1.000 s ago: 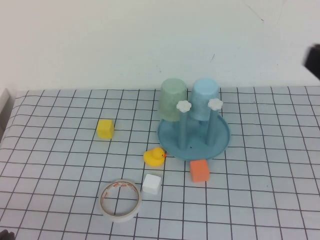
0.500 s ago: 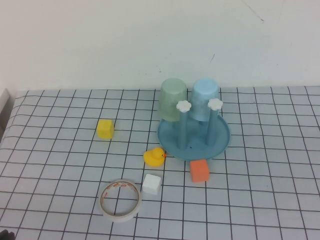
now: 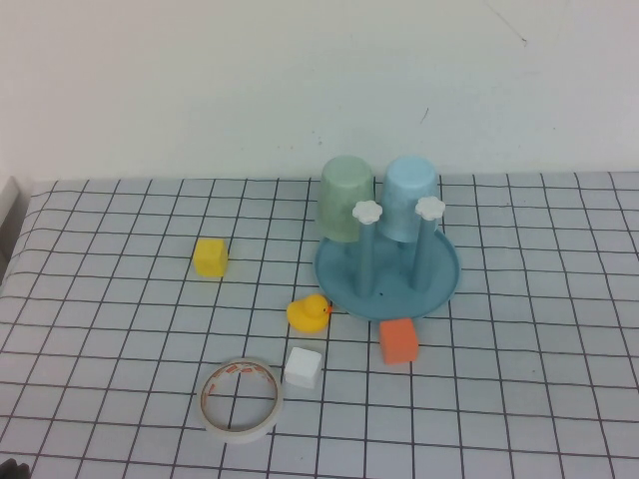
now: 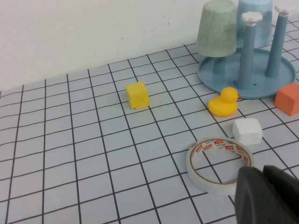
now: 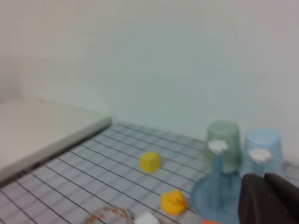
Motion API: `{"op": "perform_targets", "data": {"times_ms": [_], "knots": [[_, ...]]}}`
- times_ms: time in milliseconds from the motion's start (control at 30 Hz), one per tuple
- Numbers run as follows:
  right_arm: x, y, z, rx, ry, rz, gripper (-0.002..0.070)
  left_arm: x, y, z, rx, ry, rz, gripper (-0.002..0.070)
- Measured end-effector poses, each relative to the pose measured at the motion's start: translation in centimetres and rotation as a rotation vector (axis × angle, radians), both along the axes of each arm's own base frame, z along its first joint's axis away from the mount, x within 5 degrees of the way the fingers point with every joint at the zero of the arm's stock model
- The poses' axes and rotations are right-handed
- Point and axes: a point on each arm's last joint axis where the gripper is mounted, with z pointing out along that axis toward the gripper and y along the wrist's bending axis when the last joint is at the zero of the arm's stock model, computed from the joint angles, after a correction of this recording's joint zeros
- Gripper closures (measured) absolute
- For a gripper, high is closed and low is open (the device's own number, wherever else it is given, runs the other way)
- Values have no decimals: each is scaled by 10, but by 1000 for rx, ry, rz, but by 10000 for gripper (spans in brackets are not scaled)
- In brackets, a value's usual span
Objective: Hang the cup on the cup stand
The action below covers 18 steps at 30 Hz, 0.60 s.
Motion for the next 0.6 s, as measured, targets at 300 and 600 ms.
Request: {"op": "perform_targets", "data": {"times_ms": [300,600], "knots": [[7,-10,-15,-75,26,-130,678,0,0,0,0,0,0,676],[3,-14,-17,-74,8,-149,678,0,0,0,0,0,0,676]]}}
